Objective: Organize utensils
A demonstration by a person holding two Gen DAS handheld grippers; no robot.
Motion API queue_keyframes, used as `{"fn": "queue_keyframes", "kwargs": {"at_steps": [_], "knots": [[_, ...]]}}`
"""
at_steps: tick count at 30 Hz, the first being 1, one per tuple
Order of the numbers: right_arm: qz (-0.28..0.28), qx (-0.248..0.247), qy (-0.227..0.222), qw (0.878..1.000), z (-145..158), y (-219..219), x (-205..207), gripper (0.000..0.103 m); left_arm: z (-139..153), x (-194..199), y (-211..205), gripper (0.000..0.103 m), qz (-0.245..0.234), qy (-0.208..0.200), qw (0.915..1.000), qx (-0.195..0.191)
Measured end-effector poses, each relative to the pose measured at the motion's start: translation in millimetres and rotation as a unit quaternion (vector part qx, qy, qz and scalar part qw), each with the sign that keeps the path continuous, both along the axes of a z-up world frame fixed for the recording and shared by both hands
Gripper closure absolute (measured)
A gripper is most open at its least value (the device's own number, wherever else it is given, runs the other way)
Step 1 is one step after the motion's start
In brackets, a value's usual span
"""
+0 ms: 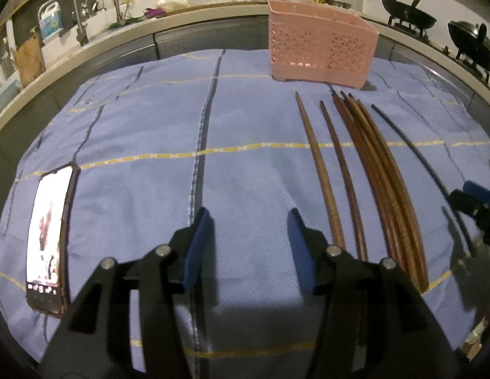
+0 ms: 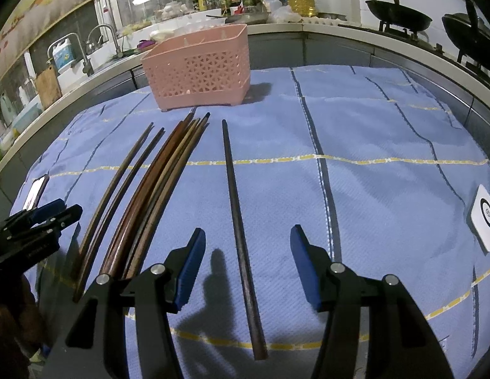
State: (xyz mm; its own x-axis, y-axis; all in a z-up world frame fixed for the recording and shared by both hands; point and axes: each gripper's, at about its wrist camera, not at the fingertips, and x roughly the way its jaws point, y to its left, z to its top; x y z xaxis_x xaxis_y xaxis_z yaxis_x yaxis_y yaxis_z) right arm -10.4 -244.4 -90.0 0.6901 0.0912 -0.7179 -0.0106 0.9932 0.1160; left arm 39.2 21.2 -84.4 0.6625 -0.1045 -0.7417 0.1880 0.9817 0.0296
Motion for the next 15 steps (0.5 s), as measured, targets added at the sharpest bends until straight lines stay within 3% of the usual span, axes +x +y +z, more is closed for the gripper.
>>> {"fn": "queue_keyframes", "kwargs": {"at_steps": [5,15], "knots": [[0.009,-0.005,0.001,1.000,1,1,2,0.047,10,7,-9,0.054,-0.021,-0.003,0.9996,-0.018],[0.005,-0.001,0.006,1.000,-2,-4,6,0.047,3,22,-36,0.054,-0.038,0.005,0.9993,0.003]]}}
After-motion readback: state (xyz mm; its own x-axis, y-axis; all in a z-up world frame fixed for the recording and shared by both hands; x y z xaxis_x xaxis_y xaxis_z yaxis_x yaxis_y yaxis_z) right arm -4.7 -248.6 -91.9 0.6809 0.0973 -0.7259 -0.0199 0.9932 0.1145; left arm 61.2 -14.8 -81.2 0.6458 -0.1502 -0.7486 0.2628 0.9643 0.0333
